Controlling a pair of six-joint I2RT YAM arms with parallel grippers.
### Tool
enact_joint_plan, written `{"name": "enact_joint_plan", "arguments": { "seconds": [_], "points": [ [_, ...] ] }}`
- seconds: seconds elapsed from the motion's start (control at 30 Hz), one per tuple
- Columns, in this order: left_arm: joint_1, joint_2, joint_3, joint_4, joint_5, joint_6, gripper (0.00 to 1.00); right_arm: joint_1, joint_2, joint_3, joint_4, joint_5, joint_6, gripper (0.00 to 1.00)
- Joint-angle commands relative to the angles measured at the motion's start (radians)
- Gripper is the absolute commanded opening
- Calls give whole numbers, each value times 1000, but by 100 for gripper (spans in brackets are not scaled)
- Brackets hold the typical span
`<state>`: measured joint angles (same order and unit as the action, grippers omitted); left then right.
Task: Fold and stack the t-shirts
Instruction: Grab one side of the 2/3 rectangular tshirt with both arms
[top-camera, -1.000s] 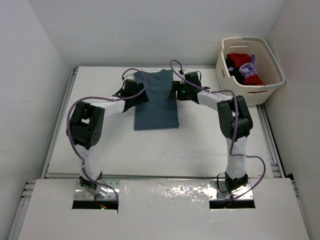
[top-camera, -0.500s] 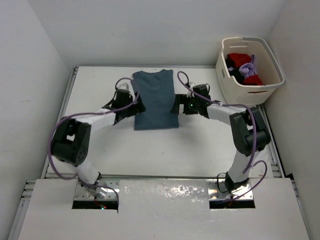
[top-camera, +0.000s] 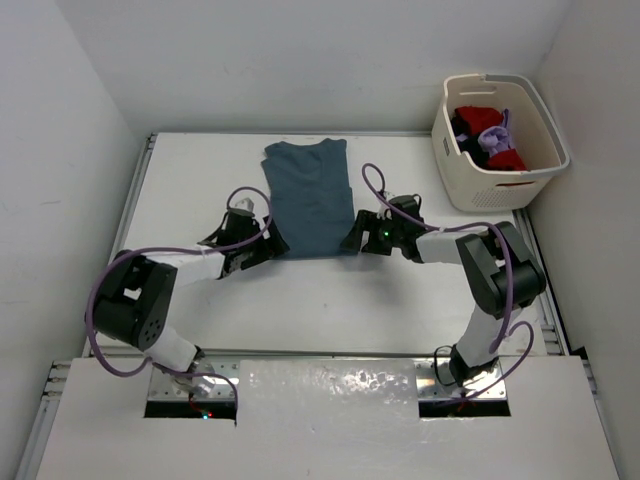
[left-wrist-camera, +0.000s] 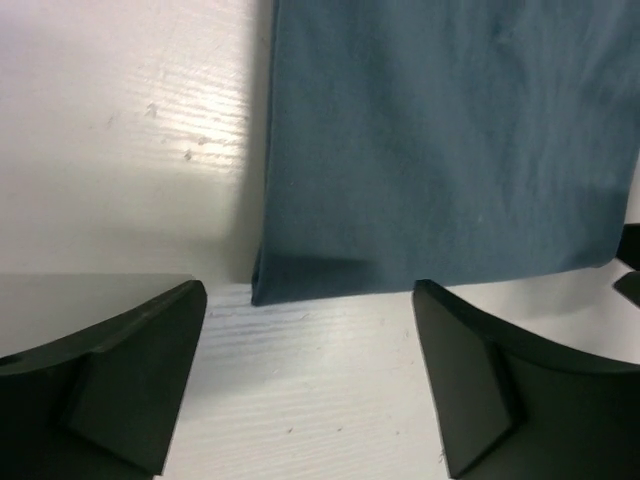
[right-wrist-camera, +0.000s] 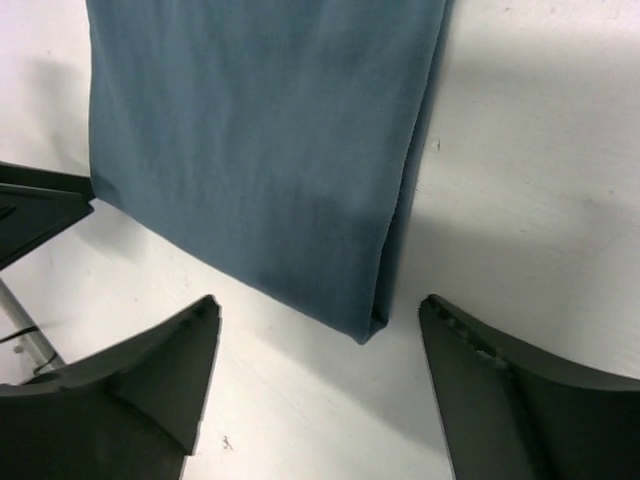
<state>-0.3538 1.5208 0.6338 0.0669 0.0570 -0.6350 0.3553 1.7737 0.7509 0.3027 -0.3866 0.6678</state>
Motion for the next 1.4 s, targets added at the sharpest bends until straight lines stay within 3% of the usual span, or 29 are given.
{"name": "enact_joint_plan", "arguments": {
  "seconds": [0.0, 0.3, 0.33, 0.4, 0.43, 0.6, 0.63, 0.67, 0.7, 0.93, 1.0, 1.1, 1.2, 1.27, 1.37],
  "points": [
    [-8, 41, 10, 45, 49, -8, 81, 5, 26, 1, 38, -24, 58, 77],
    [-8, 61, -20, 76, 55, -19, 43, 7, 24, -45, 33, -3, 87, 57],
    [-8, 73, -16, 76, 56, -17, 40, 7, 27, -42, 41, -8, 95, 51],
    [-8, 82, -10, 79, 75, -14, 28, 7, 35, -45, 59, -14, 108, 47],
    [-8, 87, -13, 85, 81, -15, 24, 8, 35, -45, 61, -15, 107, 40],
    [-8, 91, -26, 114, 76, -15, 0, 8, 18, -53, 64, 26, 92, 23],
    [-8, 90, -23, 113, 72, -12, 0, 8, 20, -50, 62, 31, 89, 19],
    [-10, 87, -22, 116, 76, -8, 0, 8, 18, -51, 65, 38, 85, 6],
    [-8, 82, -28, 131, 81, -3, 0, 10, 17, -54, 76, 40, 82, 0],
    [-11, -51, -120, 185, 55, 17, 0, 13, -45, -105, 154, 42, -23, 0],
    [-11, -50, -120, 183, 52, 20, 0, 13, -36, -64, 98, 49, -77, 1],
    [-10, -39, -108, 186, 60, 17, 0, 16, -2, -21, 75, 32, -117, 12],
    [-11, -39, -100, 183, 55, 15, 0, 28, 18, -7, 67, 9, -151, 15],
    [-11, -37, -100, 185, 53, 14, 0, 48, 29, 16, 1, -6, -192, 41],
    [-11, -36, -97, 183, 58, 17, 0, 66, 49, 33, -4, 3, -218, 46]
  ]
}}
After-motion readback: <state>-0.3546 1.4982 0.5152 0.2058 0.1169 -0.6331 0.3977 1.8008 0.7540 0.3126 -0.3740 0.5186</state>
